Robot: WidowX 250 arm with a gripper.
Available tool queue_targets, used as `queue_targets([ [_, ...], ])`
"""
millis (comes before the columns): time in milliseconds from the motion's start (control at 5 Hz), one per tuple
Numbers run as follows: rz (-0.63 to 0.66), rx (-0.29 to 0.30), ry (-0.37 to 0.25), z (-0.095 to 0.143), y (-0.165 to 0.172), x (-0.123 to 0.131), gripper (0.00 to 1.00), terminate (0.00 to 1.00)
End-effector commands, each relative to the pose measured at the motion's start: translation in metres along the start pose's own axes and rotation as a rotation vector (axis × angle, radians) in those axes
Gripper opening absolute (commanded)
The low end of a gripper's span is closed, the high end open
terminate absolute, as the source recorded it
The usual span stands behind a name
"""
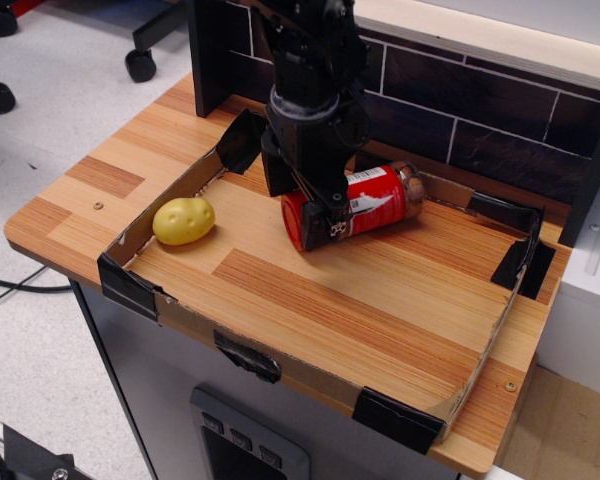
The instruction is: Upright basil bottle
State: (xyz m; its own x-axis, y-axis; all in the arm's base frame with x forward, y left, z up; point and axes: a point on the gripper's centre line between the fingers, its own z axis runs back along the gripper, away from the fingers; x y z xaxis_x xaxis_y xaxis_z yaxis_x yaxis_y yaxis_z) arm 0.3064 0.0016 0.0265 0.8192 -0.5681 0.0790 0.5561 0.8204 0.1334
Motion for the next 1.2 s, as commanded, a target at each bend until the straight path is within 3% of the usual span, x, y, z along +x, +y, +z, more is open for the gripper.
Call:
queue_targets([
  [0,-0.018,0.056,-0.017,-0.0055,0.0051,0.0118,1.00,0.00],
  [800,0.001,0.087,0.016,-0.0096,0.0017,0.0018,1.00,0.00],
  [1000,0.001,0.089,0.015,-0.0119,-0.0001,0.0018,0.00,0.00],
])
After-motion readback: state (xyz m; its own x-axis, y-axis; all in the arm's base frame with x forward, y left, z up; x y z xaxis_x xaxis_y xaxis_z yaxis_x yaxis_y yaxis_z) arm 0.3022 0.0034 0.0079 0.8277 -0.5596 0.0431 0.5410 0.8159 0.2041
